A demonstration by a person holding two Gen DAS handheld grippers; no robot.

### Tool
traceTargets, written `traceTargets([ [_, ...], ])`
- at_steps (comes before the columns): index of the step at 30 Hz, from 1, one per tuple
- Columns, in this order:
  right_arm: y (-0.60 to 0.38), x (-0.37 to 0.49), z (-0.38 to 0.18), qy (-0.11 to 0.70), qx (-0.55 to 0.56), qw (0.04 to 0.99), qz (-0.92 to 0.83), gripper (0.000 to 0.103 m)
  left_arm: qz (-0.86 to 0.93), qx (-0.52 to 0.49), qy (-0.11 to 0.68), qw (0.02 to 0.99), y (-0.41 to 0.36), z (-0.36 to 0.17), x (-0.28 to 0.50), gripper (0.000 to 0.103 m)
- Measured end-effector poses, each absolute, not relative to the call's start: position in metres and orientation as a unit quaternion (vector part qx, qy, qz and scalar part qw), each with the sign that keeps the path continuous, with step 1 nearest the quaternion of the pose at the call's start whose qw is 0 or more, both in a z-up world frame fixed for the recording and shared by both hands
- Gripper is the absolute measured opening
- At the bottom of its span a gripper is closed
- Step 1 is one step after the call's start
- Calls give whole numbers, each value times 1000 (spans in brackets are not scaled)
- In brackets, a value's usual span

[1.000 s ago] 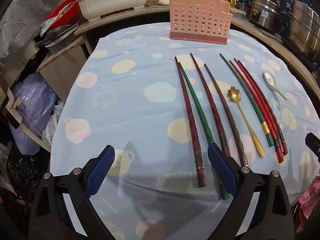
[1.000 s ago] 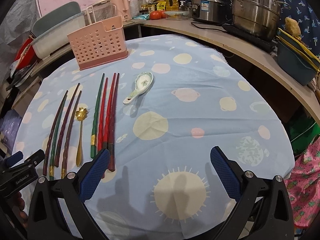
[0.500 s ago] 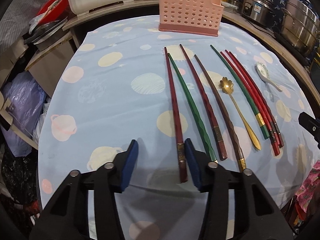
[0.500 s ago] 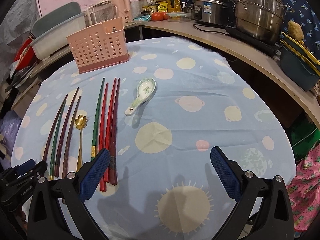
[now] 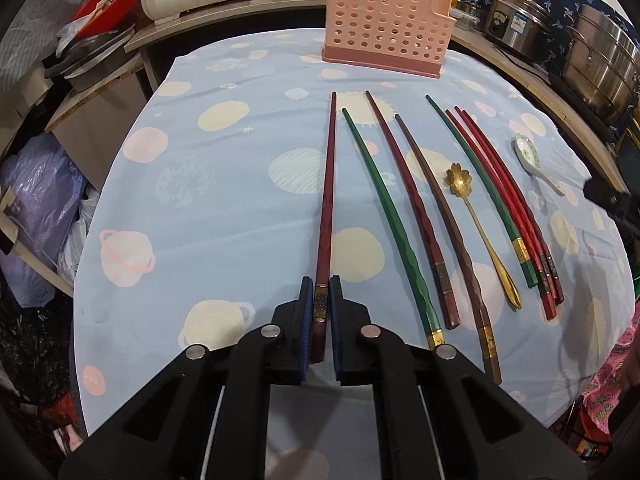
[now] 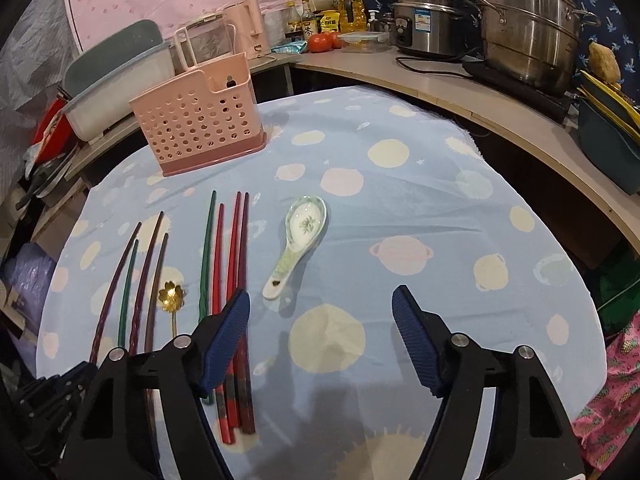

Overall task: Organize utensils
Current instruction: 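Grasp the white ceramic spoon with the right tool while the left tool grasps a dark red chopstick, then lift the spoon with the right tool while the left tool carries the chopstick to the pink basket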

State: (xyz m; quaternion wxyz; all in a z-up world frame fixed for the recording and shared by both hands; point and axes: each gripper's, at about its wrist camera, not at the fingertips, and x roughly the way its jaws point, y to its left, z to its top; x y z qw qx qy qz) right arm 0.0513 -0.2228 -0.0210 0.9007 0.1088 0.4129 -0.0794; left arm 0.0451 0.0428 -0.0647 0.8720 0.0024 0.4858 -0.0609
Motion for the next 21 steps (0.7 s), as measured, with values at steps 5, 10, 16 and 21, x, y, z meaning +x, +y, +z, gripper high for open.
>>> traceTargets([
  [5,-224,86,-32,426,133,892,-69,45,-60,2,485,872,44,-65,47,8],
  [10,-225,107,-49,444,144,882,-69,29,-59,4,483,874,43,-65,49,8],
  [16,-225,106,-65,460,152,873,-57,13,-56,4,482,874,42,-66,51,8],
  [21,-221,101,-67,458,139,876,-55,12,-55,6,482,874,41,-65,52,8],
])
